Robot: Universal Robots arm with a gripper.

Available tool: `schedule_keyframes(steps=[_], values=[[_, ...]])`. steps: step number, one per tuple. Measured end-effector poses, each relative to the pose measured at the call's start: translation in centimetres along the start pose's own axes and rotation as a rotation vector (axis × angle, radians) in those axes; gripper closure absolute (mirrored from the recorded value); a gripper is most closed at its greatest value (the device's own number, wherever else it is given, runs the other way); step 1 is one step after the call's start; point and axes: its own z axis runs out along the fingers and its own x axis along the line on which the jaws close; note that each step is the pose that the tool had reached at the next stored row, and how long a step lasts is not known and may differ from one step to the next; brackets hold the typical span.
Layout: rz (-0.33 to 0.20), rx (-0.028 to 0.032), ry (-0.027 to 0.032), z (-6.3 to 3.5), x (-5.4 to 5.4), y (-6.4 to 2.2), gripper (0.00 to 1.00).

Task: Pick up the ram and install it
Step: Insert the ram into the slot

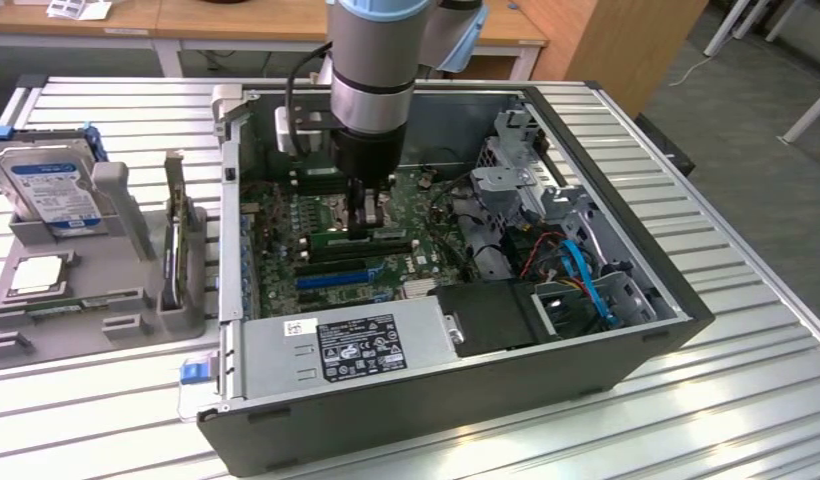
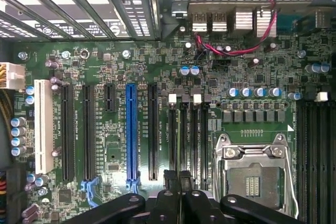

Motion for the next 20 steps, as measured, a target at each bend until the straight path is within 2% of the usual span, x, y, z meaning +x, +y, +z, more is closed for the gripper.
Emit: schedule_keyframes(steps=[20], values=[[-0.007,-0.0025,0.0009,0.09,0.0,0.0,0.88]])
